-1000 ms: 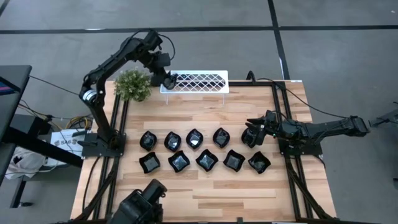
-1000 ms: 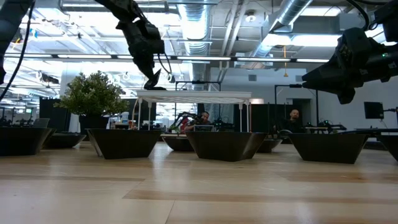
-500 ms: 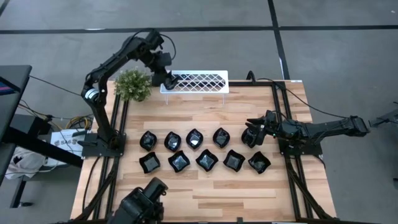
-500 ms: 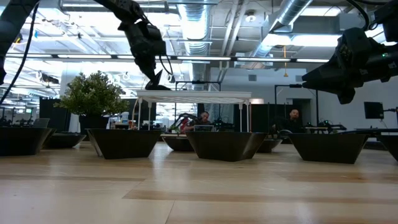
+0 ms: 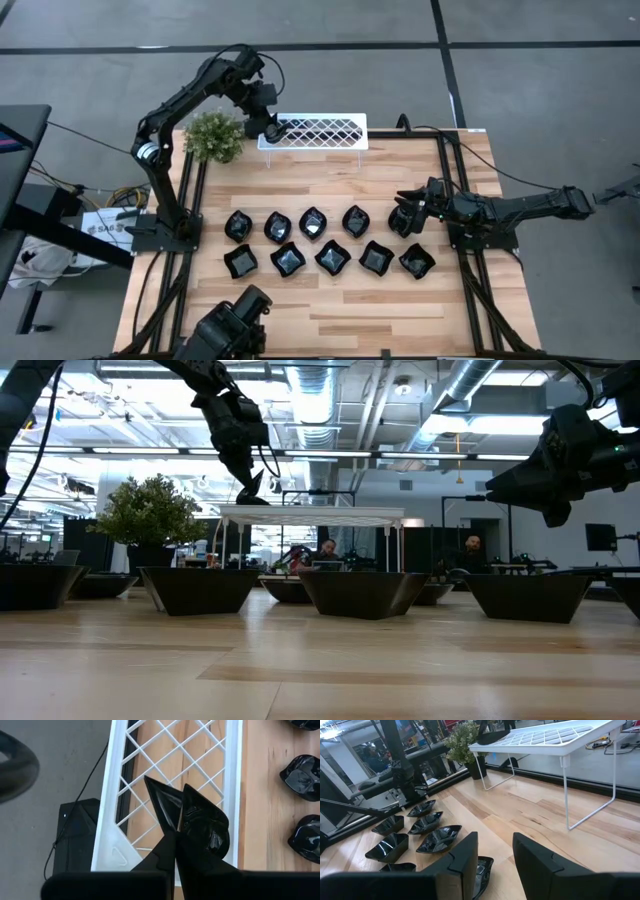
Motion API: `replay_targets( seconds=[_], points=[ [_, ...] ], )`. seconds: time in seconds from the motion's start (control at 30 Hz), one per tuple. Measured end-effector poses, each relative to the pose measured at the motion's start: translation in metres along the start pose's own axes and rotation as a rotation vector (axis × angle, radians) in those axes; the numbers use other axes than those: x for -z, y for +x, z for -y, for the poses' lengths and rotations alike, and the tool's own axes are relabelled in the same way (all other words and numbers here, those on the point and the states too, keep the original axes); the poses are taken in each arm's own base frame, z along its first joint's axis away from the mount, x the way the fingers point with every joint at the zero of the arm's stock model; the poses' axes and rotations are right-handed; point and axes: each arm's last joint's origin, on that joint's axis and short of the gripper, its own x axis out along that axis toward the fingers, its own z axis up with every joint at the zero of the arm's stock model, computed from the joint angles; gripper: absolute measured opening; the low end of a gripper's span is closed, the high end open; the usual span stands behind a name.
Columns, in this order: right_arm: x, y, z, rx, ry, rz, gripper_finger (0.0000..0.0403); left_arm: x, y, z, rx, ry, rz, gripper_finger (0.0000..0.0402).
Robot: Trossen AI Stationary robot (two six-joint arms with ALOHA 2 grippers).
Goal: Pick & Place Mini shaped plates
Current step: Stack the black drop shaped plate on top of the black drop shaped plate on the shelf
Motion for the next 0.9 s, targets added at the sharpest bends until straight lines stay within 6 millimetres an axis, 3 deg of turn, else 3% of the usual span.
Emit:
replay_targets(
  seconds=[0.9],
  points=[
    [0.0000, 0.0000, 0.0000, 0.000, 0.000, 0.000, 0.0119, -0.0030, 0.0002, -0.0035, -0.034, 0.013, 0.029, 0.0016]
  ],
)
